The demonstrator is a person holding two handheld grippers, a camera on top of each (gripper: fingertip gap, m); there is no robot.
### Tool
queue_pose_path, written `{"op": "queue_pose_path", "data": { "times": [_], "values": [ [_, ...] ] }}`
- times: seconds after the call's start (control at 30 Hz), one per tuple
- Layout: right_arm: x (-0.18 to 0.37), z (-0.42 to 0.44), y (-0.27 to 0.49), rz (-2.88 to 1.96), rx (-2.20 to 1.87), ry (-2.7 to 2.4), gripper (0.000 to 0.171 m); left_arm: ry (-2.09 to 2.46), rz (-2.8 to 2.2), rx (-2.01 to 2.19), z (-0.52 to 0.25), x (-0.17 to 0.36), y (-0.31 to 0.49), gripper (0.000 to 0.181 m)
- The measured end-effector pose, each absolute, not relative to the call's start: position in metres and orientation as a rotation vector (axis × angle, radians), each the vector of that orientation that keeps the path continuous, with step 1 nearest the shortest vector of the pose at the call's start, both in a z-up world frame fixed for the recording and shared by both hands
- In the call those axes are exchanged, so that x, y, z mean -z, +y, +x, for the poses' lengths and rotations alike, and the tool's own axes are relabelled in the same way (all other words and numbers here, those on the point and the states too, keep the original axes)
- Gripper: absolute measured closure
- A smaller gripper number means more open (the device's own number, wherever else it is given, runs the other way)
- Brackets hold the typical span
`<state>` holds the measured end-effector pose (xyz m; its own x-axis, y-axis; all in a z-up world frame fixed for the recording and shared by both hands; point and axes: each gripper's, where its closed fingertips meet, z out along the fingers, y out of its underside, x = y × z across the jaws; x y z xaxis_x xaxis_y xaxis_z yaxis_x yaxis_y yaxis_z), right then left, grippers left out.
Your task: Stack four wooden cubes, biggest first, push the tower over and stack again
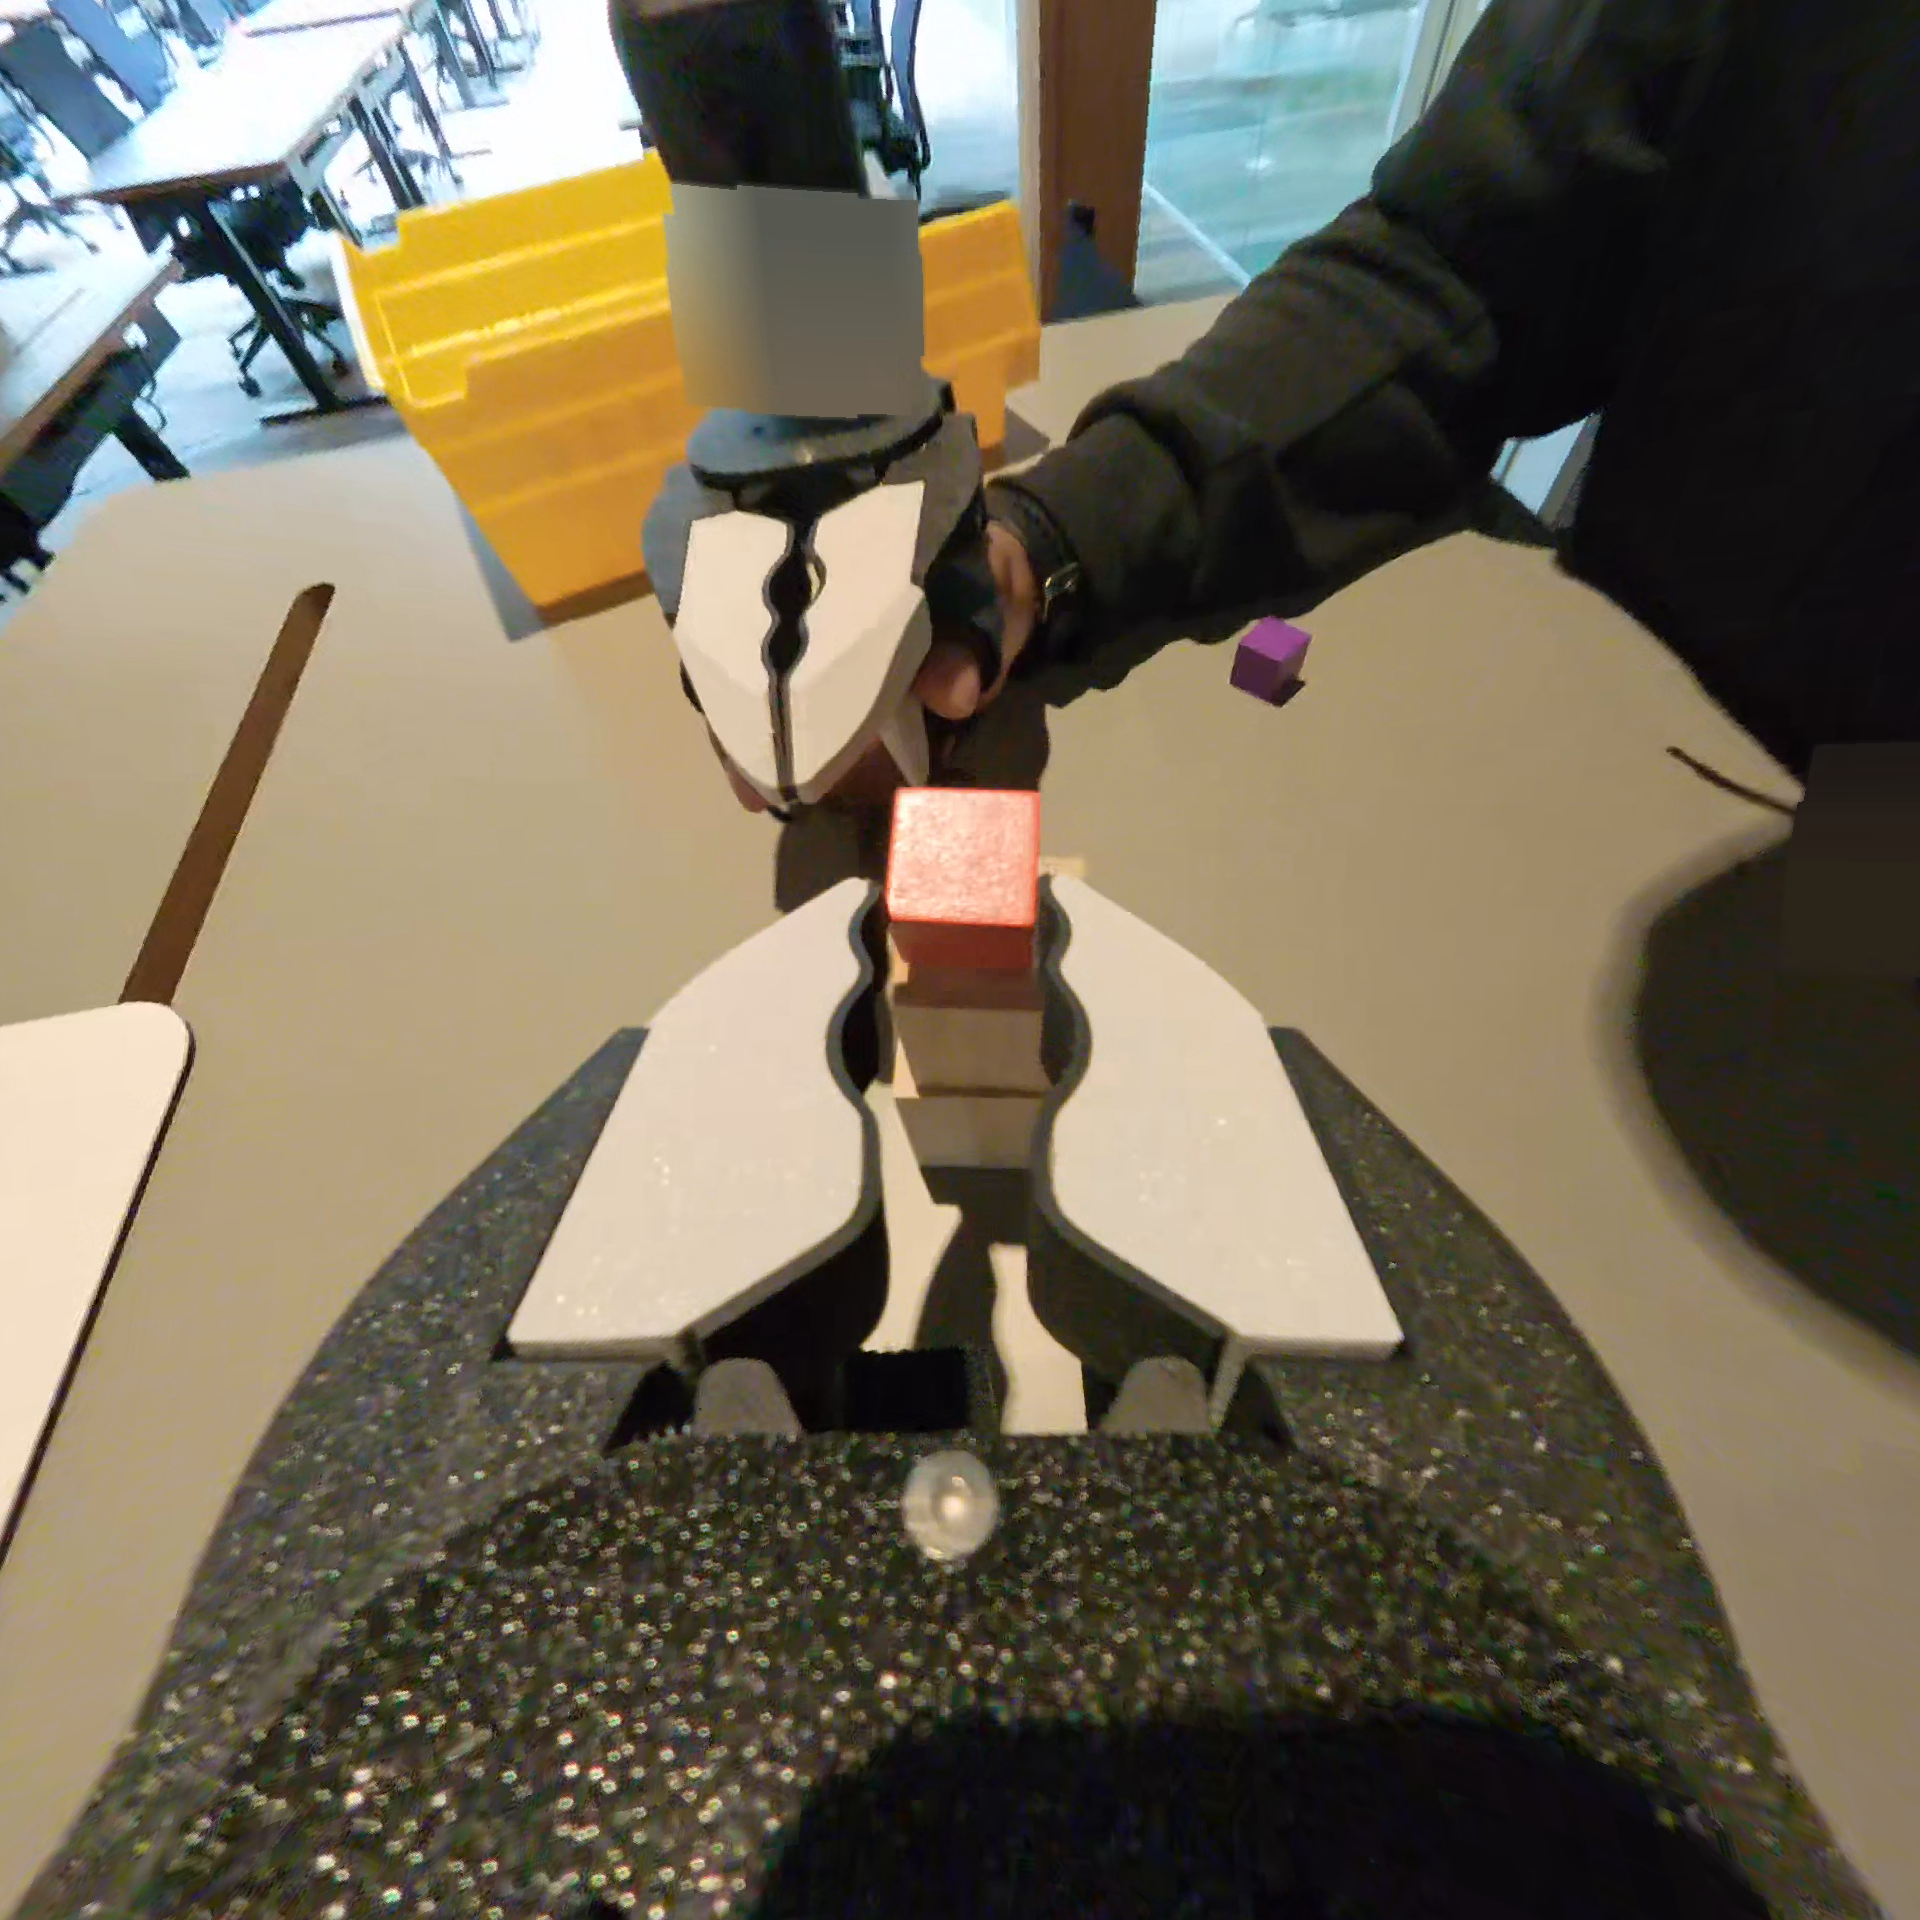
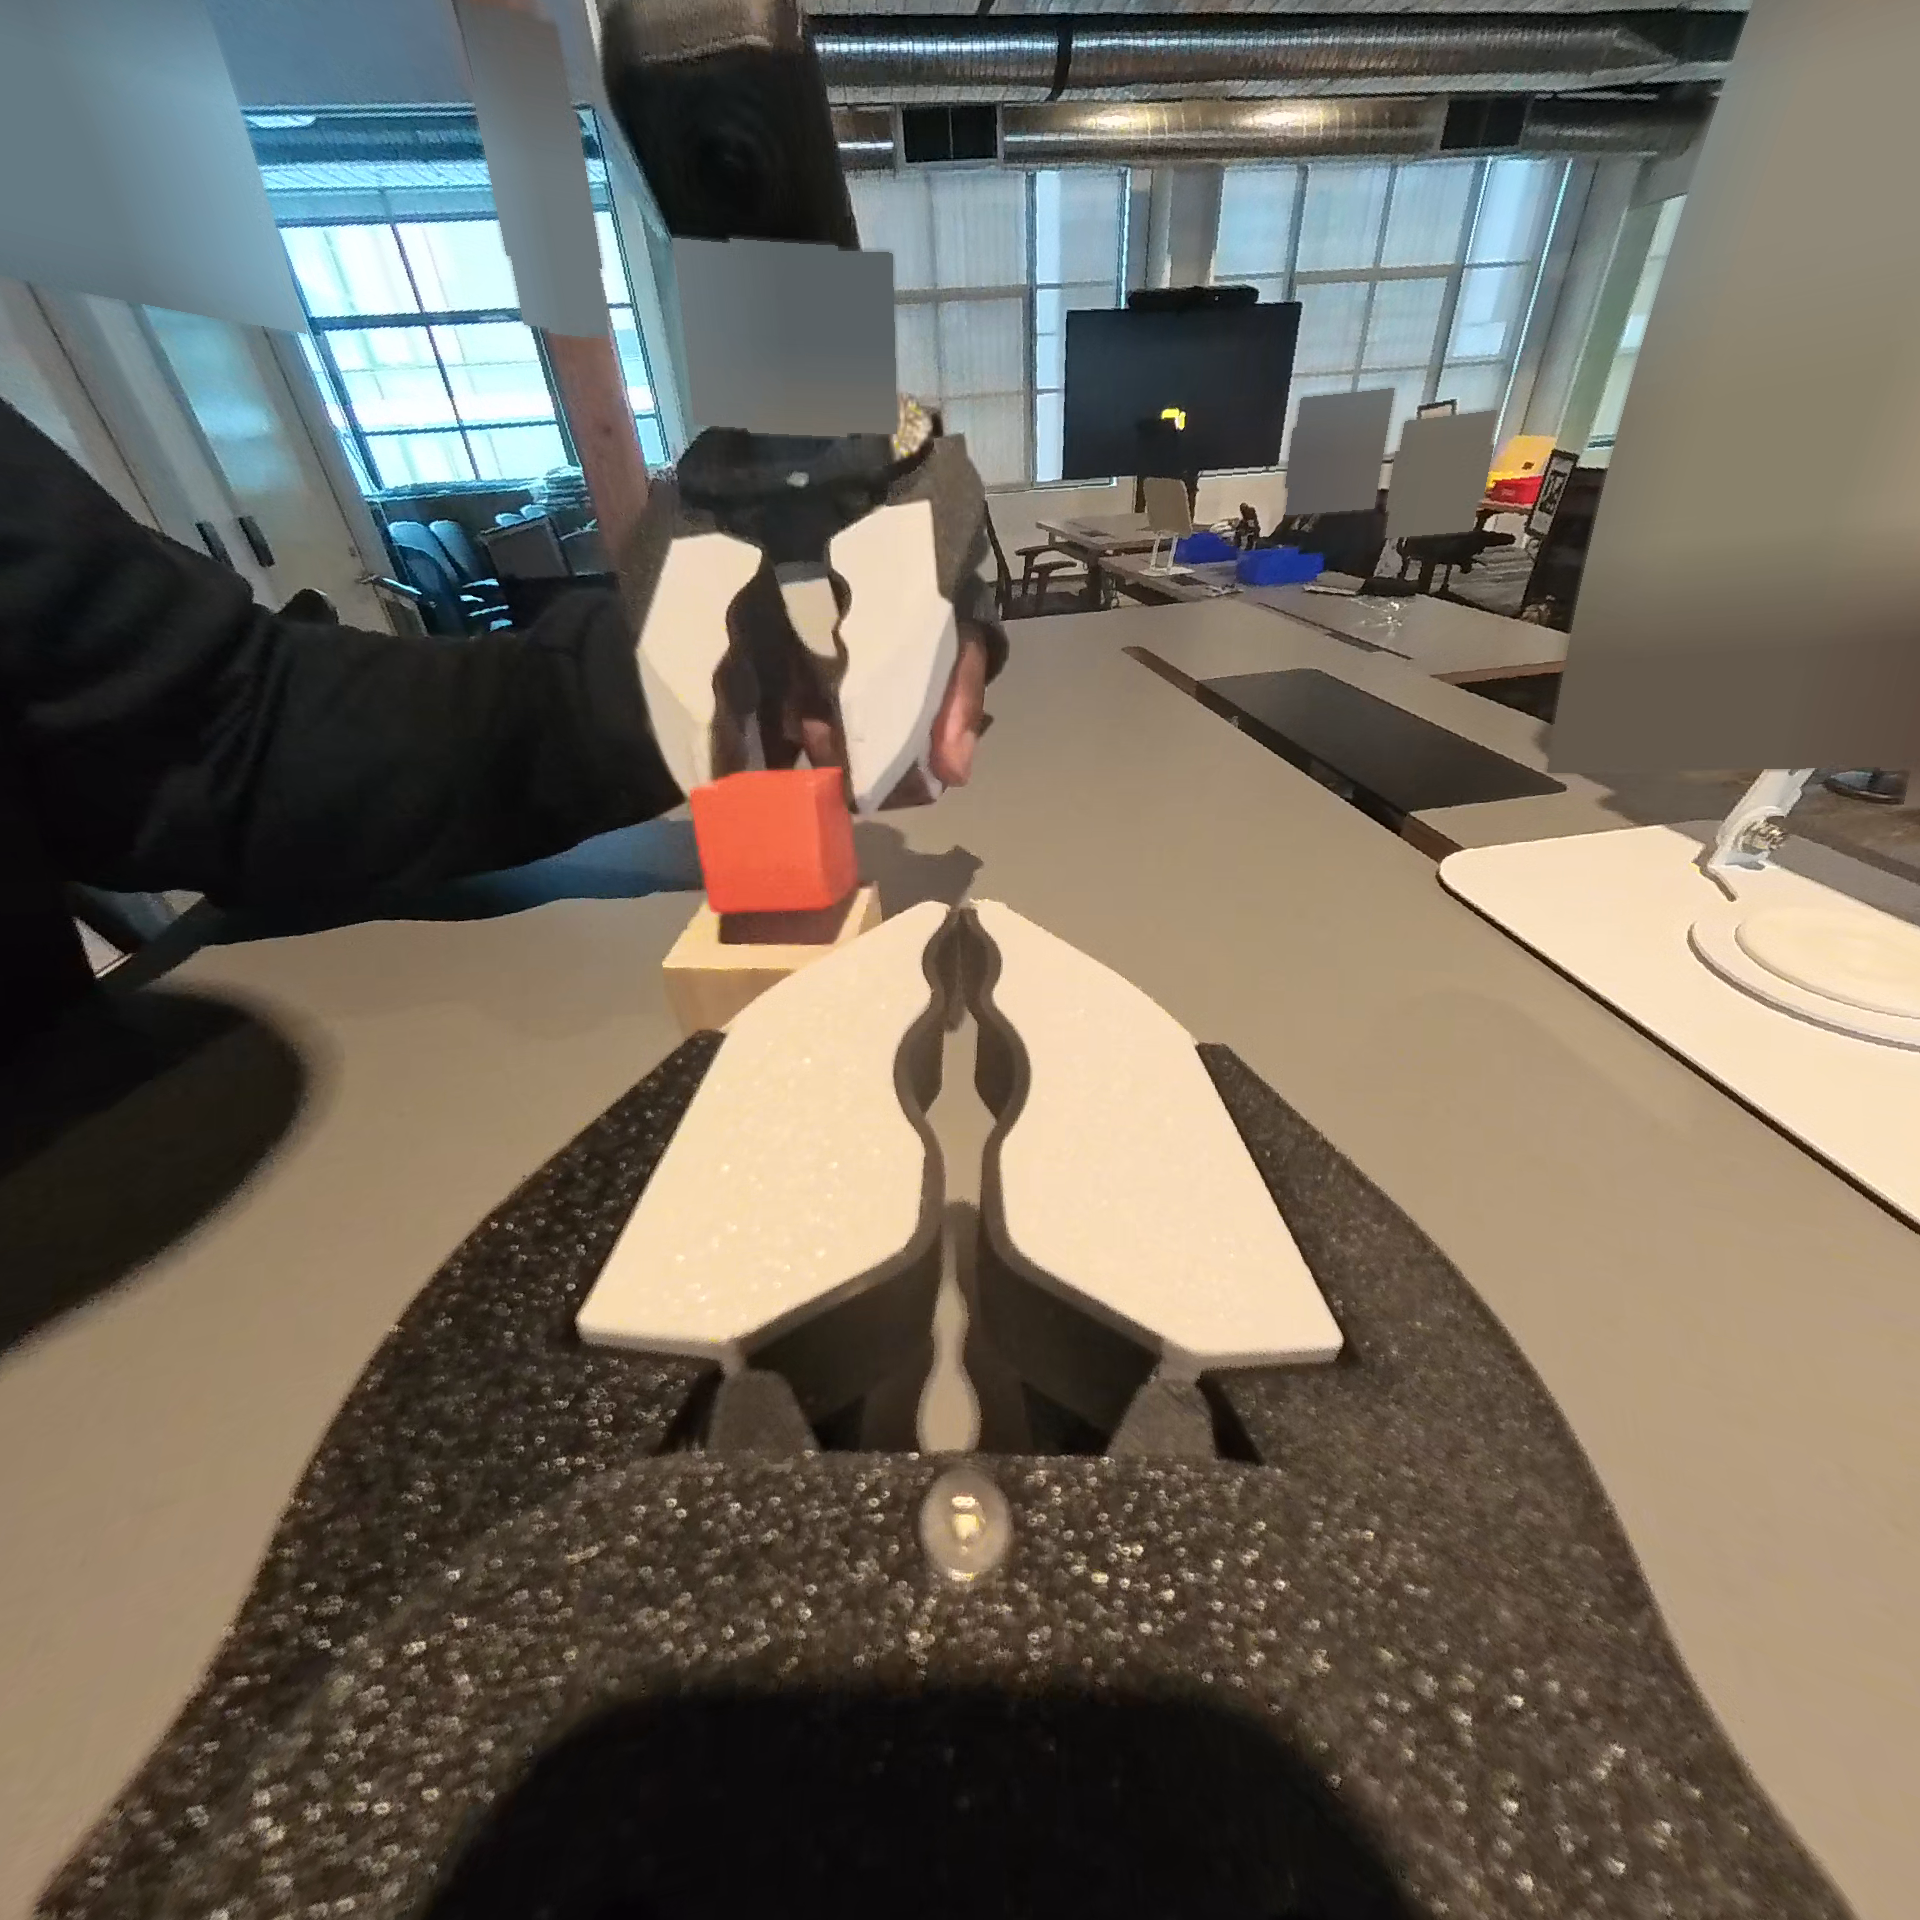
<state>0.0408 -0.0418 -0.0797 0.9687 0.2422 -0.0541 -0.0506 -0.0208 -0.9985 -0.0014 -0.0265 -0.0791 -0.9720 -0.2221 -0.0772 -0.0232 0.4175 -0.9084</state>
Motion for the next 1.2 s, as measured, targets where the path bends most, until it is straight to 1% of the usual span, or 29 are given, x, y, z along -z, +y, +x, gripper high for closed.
{"op": "queue_pose_path", "data": {
  "times": [0.73, 0.8, 0.87, 0.97, 1.0, 1.07, 1.13, 1.17, 1.2],
  "values": [
    [0.08, 0.04, -0.042, -1.575, -0.234, -0.152, 0.171, 2.564, -0.241, 1.43, -0.004, 0.09, -0.031, 0.154],
    [0.08, 0.04, -0.042, -1.576, -0.237, -0.152, 0.171, 2.56, -0.245, 1.425, -0.003, 0.091, -0.029, 0.15],
    [0.08, 0.041, -0.042, -1.575, -0.24, -0.15, 0.171, 2.53, -0.255, 1.446, -0.001, 0.087, -0.027, 0.138],
    [0.079, 0.041, -0.042, -1.572, -0.245, -0.146, 0.171, 2.448, -0.251, 1.506, -0.001, 0.069, -0.023, 0.122],
    [0.079, 0.041, -0.042, -1.571, -0.247, -0.144, 0.171, 2.399, -0.244, 1.542, -0.002, 0.056, -0.023, 0.119],
    [0.079, 0.042, -0.042, -1.568, -0.253, -0.142, 0.171, 2.267, -0.201, 1.665, -0.012, 0.015, -0.032, 0.122],
    [0.078, 0.043, -0.042, -1.563, -0.261, -0.139, 0.171, 2.121, -0.09, 1.814, -0.037, -0.032, -0.058, 0.13],
    [0.078, 0.043, -0.042, -1.56, -0.264, -0.137, 0.171, 2.071, -0.039, 1.867, -0.05, -0.047, -0.075, 0.133],
    [0.078, 0.044, -0.042, -1.558, -0.268, -0.135, 0.171, 2.06, -0.018, 1.891, -0.058, -0.051, -0.095, 0.135]
  ]
}}
